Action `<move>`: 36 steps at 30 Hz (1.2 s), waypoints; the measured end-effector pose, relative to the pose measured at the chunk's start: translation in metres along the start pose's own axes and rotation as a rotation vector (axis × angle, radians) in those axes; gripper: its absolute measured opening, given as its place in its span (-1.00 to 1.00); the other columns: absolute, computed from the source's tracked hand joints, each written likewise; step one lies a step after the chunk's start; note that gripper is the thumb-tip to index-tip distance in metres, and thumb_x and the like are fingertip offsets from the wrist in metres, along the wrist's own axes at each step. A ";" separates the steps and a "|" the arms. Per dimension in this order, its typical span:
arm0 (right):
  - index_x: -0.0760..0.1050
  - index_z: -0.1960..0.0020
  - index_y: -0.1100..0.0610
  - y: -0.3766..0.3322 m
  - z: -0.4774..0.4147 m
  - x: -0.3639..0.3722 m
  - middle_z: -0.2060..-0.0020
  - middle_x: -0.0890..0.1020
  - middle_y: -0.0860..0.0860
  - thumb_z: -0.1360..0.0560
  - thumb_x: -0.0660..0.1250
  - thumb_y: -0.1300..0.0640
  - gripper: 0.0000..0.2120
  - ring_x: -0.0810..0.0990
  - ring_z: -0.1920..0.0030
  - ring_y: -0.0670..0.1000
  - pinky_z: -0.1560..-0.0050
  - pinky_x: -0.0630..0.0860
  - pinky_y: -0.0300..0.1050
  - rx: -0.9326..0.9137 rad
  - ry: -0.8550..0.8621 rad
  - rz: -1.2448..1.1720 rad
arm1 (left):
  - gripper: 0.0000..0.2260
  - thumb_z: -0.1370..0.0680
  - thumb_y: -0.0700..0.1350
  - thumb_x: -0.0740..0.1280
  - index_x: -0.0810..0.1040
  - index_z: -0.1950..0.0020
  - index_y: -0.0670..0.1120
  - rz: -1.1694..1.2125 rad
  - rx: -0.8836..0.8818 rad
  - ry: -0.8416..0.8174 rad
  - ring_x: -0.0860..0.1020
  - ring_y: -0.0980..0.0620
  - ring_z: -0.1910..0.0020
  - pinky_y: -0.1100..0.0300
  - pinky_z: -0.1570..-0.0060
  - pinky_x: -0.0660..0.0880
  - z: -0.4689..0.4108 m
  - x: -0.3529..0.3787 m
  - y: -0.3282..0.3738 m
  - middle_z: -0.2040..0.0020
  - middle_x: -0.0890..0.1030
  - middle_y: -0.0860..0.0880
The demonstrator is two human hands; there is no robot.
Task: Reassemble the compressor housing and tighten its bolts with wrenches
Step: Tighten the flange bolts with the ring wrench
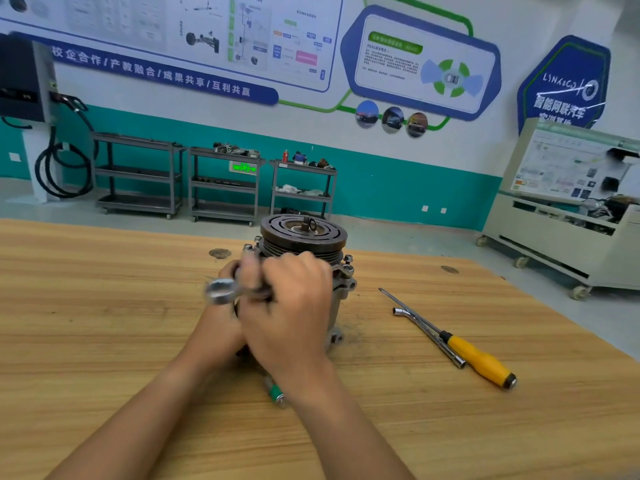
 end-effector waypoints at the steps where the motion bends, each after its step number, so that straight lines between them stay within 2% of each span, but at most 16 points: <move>1: 0.31 0.49 0.11 0.003 -0.006 -0.008 0.56 0.34 -0.02 -0.50 0.20 0.11 -0.62 0.32 0.46 0.02 0.33 0.27 -0.08 0.042 0.036 -0.140 | -0.60 -0.37 0.23 0.38 0.43 -0.07 0.05 -0.042 0.015 -0.021 0.53 0.23 0.09 0.27 0.08 0.49 -0.003 0.000 0.002 0.11 0.55 0.16; 2: 0.28 0.48 0.02 0.007 -0.014 -0.018 0.56 0.31 -0.11 -0.50 0.19 0.10 -0.63 0.29 0.48 -0.05 0.37 0.27 -0.13 0.136 0.075 -0.326 | -0.54 -0.34 0.21 0.38 0.36 -0.17 0.16 -0.101 0.021 -0.038 0.52 0.33 0.01 0.42 0.07 0.46 -0.003 0.000 0.004 0.00 0.51 0.23; 4: 0.28 0.49 -0.05 0.014 -0.033 -0.047 0.60 0.29 -0.18 -0.44 0.21 0.06 -0.66 0.25 0.55 -0.18 0.46 0.24 -0.30 0.298 0.201 -0.764 | -0.49 -0.33 0.06 0.37 0.24 -0.19 0.31 -0.136 -0.004 -0.029 0.43 0.52 -0.02 0.60 0.13 0.37 -0.001 0.000 0.002 -0.09 0.41 0.35; 6: 0.33 0.48 0.00 0.029 -0.051 -0.068 0.63 0.27 -0.17 -0.44 0.24 -0.01 -0.67 0.20 0.62 -0.17 0.54 0.17 -0.35 0.436 0.324 -1.096 | -0.47 -0.41 -0.06 0.40 0.18 -0.20 0.28 -0.160 0.011 -0.017 0.40 0.56 -0.01 0.62 0.15 0.35 0.002 0.001 0.003 -0.09 0.37 0.36; 8: 0.29 0.42 0.10 0.052 -0.067 -0.081 0.66 0.19 -0.11 -0.53 0.13 -0.08 -0.59 0.11 0.65 -0.12 0.55 0.11 -0.36 0.562 0.380 -1.278 | -0.44 -0.47 -0.20 0.39 0.14 -0.24 0.23 -0.164 0.026 -0.021 0.41 0.52 0.00 0.61 0.15 0.35 0.002 0.001 0.003 -0.09 0.35 0.35; 10: 0.24 0.39 0.10 0.087 -0.079 -0.081 0.64 0.13 -0.09 -0.60 0.02 -0.12 -0.54 0.04 0.62 -0.09 0.56 0.06 -0.34 0.726 0.408 -1.301 | -0.43 -0.47 -0.25 0.36 0.14 -0.26 0.20 -0.169 0.021 -0.017 0.40 0.48 0.00 0.61 0.15 0.35 0.000 0.000 0.002 -0.10 0.34 0.35; 13: 0.18 0.39 0.07 0.137 -0.076 -0.061 0.62 0.09 -0.08 -0.61 0.02 -0.13 -0.54 0.01 0.61 -0.09 0.60 0.00 -0.30 1.028 0.410 -1.238 | -0.45 -0.47 -0.23 0.37 0.17 -0.22 0.23 -0.153 0.022 -0.033 0.40 0.56 -0.01 0.62 0.18 0.35 0.001 0.001 0.002 -0.11 0.35 0.32; 15: 0.16 0.38 0.06 0.162 -0.069 -0.046 0.63 0.09 -0.08 -0.61 0.03 -0.13 -0.55 0.01 0.63 -0.10 0.62 -0.01 -0.31 1.181 0.402 -1.228 | -0.47 -0.44 -0.11 0.41 0.17 -0.22 0.24 -0.133 0.016 -0.042 0.39 0.57 -0.01 0.62 0.17 0.36 0.000 0.002 0.006 -0.12 0.36 0.32; 17: 0.16 0.37 0.07 0.178 -0.061 -0.034 0.64 0.10 -0.09 -0.61 0.03 -0.13 -0.55 0.03 0.66 -0.11 0.63 -0.01 -0.34 1.274 0.392 -1.230 | -0.44 -0.33 0.05 0.38 0.17 -0.22 0.25 -0.120 0.005 -0.040 0.40 0.54 -0.04 0.60 0.15 0.37 0.000 0.001 0.008 -0.12 0.38 0.32; 23: 0.19 0.36 0.08 0.198 -0.045 -0.019 0.66 0.13 -0.09 -0.61 0.06 -0.11 -0.56 0.06 0.68 -0.10 0.64 0.01 -0.35 1.408 0.412 -1.247 | -0.37 -0.21 0.22 0.28 0.17 -0.24 0.23 -0.148 0.019 -0.038 0.38 0.54 -0.08 0.57 0.09 0.38 0.000 0.000 0.008 -0.13 0.38 0.35; 26: 0.20 0.37 0.08 0.202 -0.047 -0.022 0.67 0.14 -0.09 -0.62 0.06 -0.10 -0.56 0.06 0.69 -0.10 0.65 0.01 -0.35 1.413 0.447 -1.309 | -0.39 -0.20 0.23 0.28 0.18 -0.21 0.27 -0.151 0.009 -0.042 0.38 0.54 -0.08 0.55 0.11 0.39 0.000 0.000 0.008 -0.12 0.38 0.34; 29: 0.21 0.37 0.09 0.203 -0.048 -0.022 0.66 0.14 -0.09 -0.61 0.06 -0.10 -0.56 0.06 0.68 -0.10 0.66 0.02 -0.31 1.422 0.439 -1.311 | -0.33 -0.20 0.24 0.28 0.14 -0.27 0.24 -0.158 0.001 -0.040 0.38 0.54 -0.07 0.52 0.11 0.39 0.000 0.000 0.007 -0.13 0.37 0.35; 32: 0.21 0.37 0.09 0.206 -0.046 -0.021 0.67 0.15 -0.09 -0.62 0.06 -0.07 -0.57 0.07 0.69 -0.10 0.66 0.02 -0.31 1.451 0.454 -1.331 | -0.34 -0.25 0.18 0.30 0.13 -0.29 0.21 -0.169 -0.007 -0.039 0.38 0.51 -0.07 0.53 0.14 0.39 0.000 0.000 0.006 -0.13 0.36 0.34; 36: 0.20 0.38 0.10 0.207 -0.044 -0.017 0.68 0.15 -0.08 -0.63 0.05 -0.04 -0.57 0.08 0.72 -0.10 0.68 0.02 -0.33 1.493 0.445 -1.376 | -0.32 -0.19 0.25 0.28 0.14 -0.27 0.22 -0.159 0.000 -0.038 0.38 0.55 -0.05 0.57 0.14 0.38 0.000 0.001 0.009 -0.11 0.37 0.34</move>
Point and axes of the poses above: each hand's wrist, its own z-axis away from the middle knuckle, its own x-axis out of the palm, y = z × x, the point moved 6 cm from there along -z, towards the middle knuckle
